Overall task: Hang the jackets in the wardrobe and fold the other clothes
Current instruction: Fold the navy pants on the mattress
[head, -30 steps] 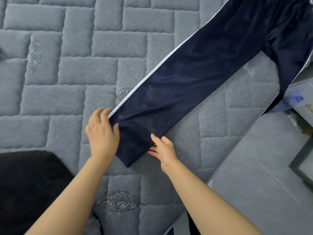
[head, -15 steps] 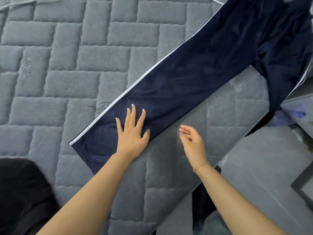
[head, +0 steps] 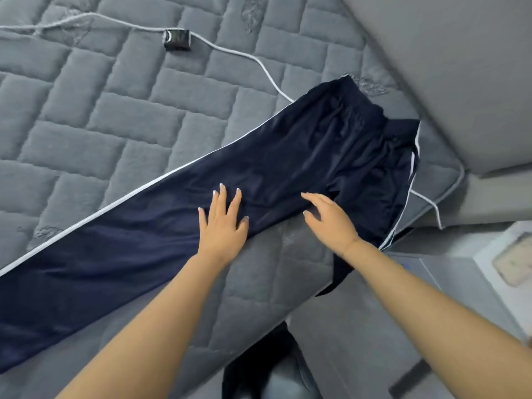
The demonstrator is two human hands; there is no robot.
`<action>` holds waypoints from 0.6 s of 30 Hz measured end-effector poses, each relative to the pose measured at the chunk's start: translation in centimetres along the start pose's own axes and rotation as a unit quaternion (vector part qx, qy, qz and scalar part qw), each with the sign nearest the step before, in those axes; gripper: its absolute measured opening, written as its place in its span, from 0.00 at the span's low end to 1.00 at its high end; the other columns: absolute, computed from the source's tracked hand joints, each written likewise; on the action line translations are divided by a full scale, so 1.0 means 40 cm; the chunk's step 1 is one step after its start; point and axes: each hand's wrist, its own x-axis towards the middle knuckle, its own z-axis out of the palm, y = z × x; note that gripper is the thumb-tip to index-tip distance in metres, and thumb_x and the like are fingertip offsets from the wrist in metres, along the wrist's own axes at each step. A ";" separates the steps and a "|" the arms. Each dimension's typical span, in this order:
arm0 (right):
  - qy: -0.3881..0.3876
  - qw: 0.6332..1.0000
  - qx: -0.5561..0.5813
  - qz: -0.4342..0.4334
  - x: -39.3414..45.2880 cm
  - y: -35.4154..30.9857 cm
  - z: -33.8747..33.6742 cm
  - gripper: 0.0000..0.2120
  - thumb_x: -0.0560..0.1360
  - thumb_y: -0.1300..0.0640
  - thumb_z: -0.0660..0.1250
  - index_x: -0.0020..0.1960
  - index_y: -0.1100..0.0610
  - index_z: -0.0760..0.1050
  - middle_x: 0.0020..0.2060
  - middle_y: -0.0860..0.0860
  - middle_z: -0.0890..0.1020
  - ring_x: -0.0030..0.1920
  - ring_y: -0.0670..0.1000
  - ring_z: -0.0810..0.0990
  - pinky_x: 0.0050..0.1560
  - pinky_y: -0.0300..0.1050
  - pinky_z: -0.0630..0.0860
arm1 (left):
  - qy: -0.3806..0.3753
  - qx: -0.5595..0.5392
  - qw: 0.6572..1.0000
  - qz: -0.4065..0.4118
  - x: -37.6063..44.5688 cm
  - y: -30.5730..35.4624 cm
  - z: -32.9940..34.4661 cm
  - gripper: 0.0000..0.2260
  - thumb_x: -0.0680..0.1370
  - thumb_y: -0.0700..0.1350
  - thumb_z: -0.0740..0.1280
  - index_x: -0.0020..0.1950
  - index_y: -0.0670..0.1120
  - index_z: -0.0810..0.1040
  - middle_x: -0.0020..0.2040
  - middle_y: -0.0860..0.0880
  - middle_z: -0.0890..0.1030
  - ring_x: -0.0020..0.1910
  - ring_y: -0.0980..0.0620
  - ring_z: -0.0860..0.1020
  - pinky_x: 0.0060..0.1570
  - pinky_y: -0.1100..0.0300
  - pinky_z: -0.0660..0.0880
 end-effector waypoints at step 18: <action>-0.031 0.928 -0.320 -0.187 0.592 0.214 -0.294 0.29 0.83 0.43 0.49 0.80 0.47 0.45 0.80 0.49 0.44 0.79 0.51 0.42 0.77 0.55 0.41 | 0.116 0.011 0.990 -0.074 0.420 0.251 0.139 0.29 0.81 0.64 0.51 0.79 0.61 0.45 0.80 0.53 0.36 0.78 0.51 0.34 0.70 0.37 0.31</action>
